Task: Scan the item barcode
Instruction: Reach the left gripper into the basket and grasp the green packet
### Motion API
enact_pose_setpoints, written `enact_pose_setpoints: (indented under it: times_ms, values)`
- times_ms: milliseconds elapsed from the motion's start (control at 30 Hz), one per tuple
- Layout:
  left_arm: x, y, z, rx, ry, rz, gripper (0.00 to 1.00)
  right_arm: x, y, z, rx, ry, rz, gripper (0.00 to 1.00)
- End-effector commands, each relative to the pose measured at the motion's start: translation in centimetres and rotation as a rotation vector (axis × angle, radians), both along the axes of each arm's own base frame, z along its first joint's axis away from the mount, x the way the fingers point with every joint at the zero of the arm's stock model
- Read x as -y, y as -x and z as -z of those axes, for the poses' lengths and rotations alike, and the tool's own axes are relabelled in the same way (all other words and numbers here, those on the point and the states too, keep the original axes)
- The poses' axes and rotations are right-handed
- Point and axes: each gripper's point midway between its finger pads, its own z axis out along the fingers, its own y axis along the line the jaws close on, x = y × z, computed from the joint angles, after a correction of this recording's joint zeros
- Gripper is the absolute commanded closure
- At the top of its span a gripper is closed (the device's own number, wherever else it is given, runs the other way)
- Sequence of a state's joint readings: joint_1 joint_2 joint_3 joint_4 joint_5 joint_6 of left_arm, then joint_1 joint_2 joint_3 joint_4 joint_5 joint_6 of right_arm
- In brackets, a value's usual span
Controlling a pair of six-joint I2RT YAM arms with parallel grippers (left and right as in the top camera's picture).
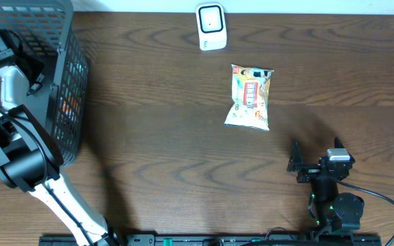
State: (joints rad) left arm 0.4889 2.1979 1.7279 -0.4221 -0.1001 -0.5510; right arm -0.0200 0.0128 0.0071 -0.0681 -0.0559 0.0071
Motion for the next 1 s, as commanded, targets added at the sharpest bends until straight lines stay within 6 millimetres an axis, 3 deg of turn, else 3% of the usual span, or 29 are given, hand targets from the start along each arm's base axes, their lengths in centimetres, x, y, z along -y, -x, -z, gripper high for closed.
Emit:
enact_pose_setpoints:
  times_ms: [0,133,200,267,333,400,500,567,633,733,800,833,867,933,967]
  values:
    - [0.6,-0.5,2.0,0.001,0.044,0.014,0.27,-0.3,0.0,0.1,-0.002,-0.007,-0.014,0.01]
    - [0.6,-0.3,3.6,-0.031,0.051,0.026,0.27,-0.3,0.0,0.1,-0.002,-0.007,-0.014,0.01]
    - [0.5,-0.3,4.0,-0.041,0.043,0.042,0.34,-0.3,0.0,0.1,-0.002,-0.007,-0.014,0.01]
    - [0.5,-0.3,4.4,-0.052,0.038,0.058,0.57,-0.3,0.0,0.1,-0.002,-0.007,-0.014,0.01]
    - [0.5,-0.2,4.5,-0.057,0.04,0.059,0.67,-0.3,0.0,0.1,-0.002,-0.007,-0.014,0.01]
    - [0.6,-0.1,4.6,-0.068,0.039,0.07,0.92,-0.3,0.0,0.1,-0.002,-0.007,-0.014,0.01]
    - [0.9,0.6,4.4,-0.092,0.053,0.068,0.92,-0.3,0.0,0.1,-0.002,-0.007,-0.014,0.01]
    - [0.9,1.0,3.3,-0.09,0.052,0.066,0.93,-0.3,0.0,0.1,-0.002,-0.007,-0.014,0.01]
    - [1.1,1.1,0.8,-0.066,0.039,0.066,0.93,-0.3,0.0,0.1,-0.002,-0.007,-0.014,0.01]
    - [1.4,1.7,-4.7,-0.004,0.003,0.068,0.93,-0.3,0.0,0.1,-0.002,-0.007,-0.014,0.01]
    - [1.8,2.2,-10.1,0.079,-0.039,0.072,0.93,-0.3,0.0,0.1,-0.002,-0.007,-0.014,0.01]
    - [2.1,2.3,-11.5,0.107,-0.046,0.078,0.93,-0.3,0.0,0.1,-0.002,-0.007,-0.014,0.01]
    - [3.0,2.5,-15.4,0.189,-0.058,0.105,0.93,-0.3,0.0,0.1,-0.002,-0.007,-0.014,0.01]
    - [4.8,3.2,-20.9,0.315,-0.069,0.159,0.93,-0.3,0.0,0.1,-0.002,-0.007,-0.014,0.01]
    - [6.9,4.0,-26.3,0.447,-0.086,0.221,0.93,-0.3,0.0,0.1,-0.002,-0.007,-0.014,0.01]
